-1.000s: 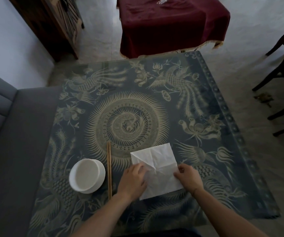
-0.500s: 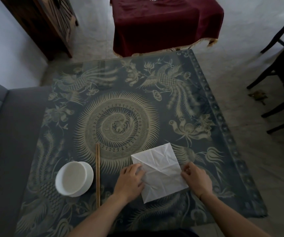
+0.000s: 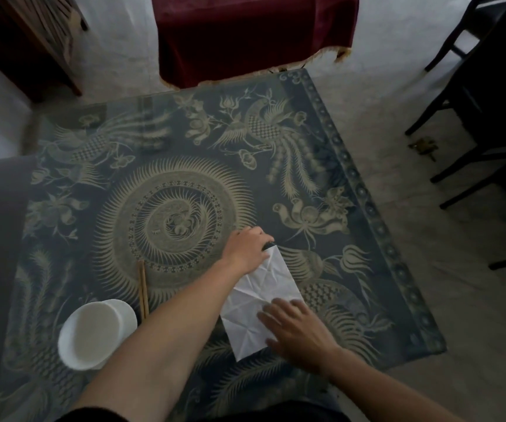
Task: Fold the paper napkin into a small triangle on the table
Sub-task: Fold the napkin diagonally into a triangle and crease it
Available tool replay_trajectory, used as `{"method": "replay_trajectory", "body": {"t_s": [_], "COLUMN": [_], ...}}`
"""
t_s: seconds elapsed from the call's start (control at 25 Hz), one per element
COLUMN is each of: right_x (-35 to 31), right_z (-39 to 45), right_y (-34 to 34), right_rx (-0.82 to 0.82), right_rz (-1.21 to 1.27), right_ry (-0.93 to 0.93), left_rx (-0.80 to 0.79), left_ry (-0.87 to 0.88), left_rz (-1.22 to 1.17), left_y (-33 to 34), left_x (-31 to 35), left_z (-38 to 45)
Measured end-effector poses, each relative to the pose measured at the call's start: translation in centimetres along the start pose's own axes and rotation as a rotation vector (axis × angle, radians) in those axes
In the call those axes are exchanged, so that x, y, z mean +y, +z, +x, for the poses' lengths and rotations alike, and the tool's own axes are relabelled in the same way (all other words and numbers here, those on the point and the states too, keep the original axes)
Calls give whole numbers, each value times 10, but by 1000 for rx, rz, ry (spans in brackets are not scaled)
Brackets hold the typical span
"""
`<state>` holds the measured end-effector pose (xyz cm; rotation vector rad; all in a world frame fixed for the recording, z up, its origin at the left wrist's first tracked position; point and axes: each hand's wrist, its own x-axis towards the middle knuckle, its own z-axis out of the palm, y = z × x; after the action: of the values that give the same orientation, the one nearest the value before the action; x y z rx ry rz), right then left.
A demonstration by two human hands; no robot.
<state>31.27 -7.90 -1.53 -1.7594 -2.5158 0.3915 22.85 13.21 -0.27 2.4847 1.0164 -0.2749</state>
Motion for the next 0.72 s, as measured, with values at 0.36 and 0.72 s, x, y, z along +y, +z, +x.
{"method": "replay_trajectory", "body": {"t_s": [0.36,0.72], "right_x": [-16,-15], "right_z": [-11,-13], "right_y": [14,14], "right_rx": [-269,-304], "right_rz": [59,83], "right_ry": [-33,-37], "left_rx": [-4,-82], "left_ry": [38,95], "left_rz": [79,68], "left_y": [11,9], "left_x": [18,18], "left_z": [25,27]}}
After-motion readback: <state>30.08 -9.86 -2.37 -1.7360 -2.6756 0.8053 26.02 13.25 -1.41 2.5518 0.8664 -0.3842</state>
